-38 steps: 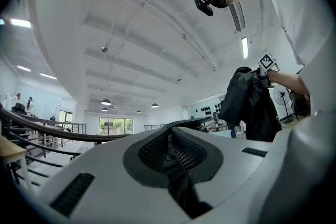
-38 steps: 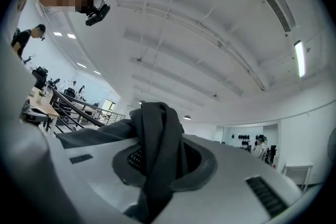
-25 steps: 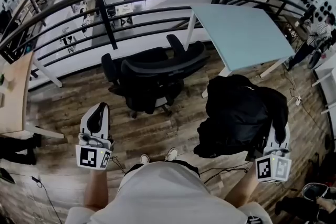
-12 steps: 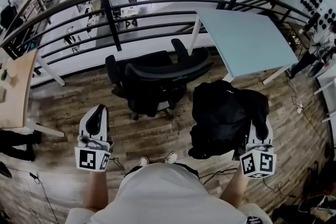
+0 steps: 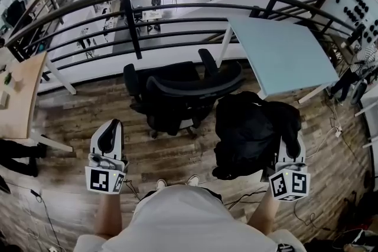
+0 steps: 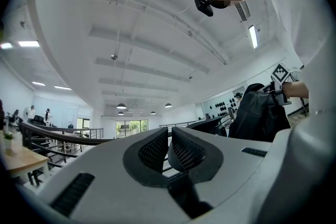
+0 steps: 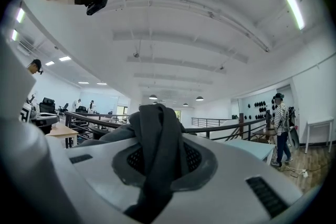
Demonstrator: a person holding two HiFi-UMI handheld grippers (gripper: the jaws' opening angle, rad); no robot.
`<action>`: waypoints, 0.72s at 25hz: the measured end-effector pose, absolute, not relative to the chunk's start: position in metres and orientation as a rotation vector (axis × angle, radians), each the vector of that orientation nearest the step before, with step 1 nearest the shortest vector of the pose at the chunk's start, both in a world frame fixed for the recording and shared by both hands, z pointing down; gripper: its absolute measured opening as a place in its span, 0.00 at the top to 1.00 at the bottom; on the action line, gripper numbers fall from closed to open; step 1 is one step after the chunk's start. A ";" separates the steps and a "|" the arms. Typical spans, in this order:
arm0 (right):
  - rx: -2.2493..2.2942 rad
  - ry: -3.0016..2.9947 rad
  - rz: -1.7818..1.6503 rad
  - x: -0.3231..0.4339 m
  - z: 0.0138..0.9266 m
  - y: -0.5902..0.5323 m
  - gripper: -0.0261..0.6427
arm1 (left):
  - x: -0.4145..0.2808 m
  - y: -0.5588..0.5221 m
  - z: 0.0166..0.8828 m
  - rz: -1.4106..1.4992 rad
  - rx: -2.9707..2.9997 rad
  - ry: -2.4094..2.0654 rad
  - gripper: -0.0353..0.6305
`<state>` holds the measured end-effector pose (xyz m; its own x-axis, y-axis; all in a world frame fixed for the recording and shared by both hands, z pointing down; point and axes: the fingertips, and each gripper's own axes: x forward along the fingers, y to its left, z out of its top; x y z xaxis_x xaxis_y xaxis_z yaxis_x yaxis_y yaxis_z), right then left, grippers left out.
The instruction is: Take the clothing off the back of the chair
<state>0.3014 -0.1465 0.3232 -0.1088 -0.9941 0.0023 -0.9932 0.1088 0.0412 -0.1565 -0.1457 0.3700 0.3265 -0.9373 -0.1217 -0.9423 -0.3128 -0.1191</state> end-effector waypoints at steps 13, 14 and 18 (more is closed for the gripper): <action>2.039 -2.345 -0.021 0.298 0.329 -0.164 0.85 | -0.164 -0.142 0.373 0.035 -2.382 1.786 0.88; 2.038 -2.345 -0.022 0.298 0.328 -0.164 0.85 | -0.164 -0.142 0.373 0.034 -2.379 1.788 0.88; 2.037 -2.347 -0.028 0.300 0.329 -0.165 0.85 | -0.161 -0.142 0.375 0.032 -2.377 1.788 0.88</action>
<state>0.3005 -0.1651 0.3290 -0.1401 -0.9900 0.0137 -0.9894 0.1405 0.0358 -0.1611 -0.1425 0.3748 0.2825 -0.9521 -0.1169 -0.9557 -0.2688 -0.1202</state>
